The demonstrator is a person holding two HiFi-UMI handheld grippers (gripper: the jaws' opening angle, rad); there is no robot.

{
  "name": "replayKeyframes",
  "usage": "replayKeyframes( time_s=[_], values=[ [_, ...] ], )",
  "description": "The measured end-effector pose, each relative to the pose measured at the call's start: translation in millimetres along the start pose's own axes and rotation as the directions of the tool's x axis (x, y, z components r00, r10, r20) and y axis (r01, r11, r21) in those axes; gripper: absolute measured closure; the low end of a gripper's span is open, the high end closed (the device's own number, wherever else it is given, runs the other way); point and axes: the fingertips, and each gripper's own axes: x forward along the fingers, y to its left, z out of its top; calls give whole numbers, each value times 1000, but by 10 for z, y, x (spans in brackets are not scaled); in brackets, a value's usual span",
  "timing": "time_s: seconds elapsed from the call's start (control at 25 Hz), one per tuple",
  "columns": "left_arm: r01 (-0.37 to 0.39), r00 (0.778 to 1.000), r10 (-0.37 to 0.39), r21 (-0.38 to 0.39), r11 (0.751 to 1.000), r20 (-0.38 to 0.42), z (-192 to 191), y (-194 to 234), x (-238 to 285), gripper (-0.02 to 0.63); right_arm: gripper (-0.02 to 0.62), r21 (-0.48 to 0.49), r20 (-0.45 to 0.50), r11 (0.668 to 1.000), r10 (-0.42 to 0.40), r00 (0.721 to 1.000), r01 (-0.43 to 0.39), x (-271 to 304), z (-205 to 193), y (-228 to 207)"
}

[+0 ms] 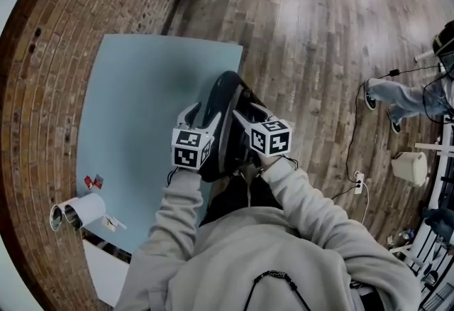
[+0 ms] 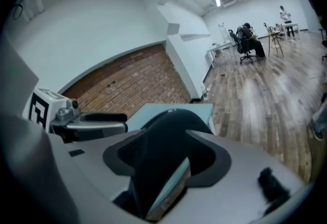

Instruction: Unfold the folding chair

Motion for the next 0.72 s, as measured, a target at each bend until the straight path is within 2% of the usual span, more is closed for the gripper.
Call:
replayKeyframes(
  time_s=[0.12,0.2,0.28,0.36,0.48,0.6,0.72],
  values=[
    [26,994,-27,-9,1000,-109,-263,8,121,266,337,66,-100,997,-34,994,41,212,-455,-176],
    [41,986,-44,-23,999,-158,-397,14,207,229,314,89,-164,992,-77,984,92,345,-715,-320],
    [55,982,-69,-85,995,-178,-506,13,267,179,284,87,-232,986,-117,966,140,462,-991,-457],
    [77,972,-106,-146,986,-209,-636,5,323,173,275,106,-289,980,-130,948,167,581,-1257,-565],
    [100,952,-139,-153,983,-272,-799,-6,407,173,270,136,-360,966,-157,920,218,749,-1566,-732],
    [137,939,-191,-200,970,-285,-815,-93,460,173,267,152,-426,958,-160,891,244,909,-1844,-793],
    [192,895,-242,-165,967,-375,-923,-270,532,175,262,170,-437,955,-149,887,244,1114,-1970,-806]
  ],
)
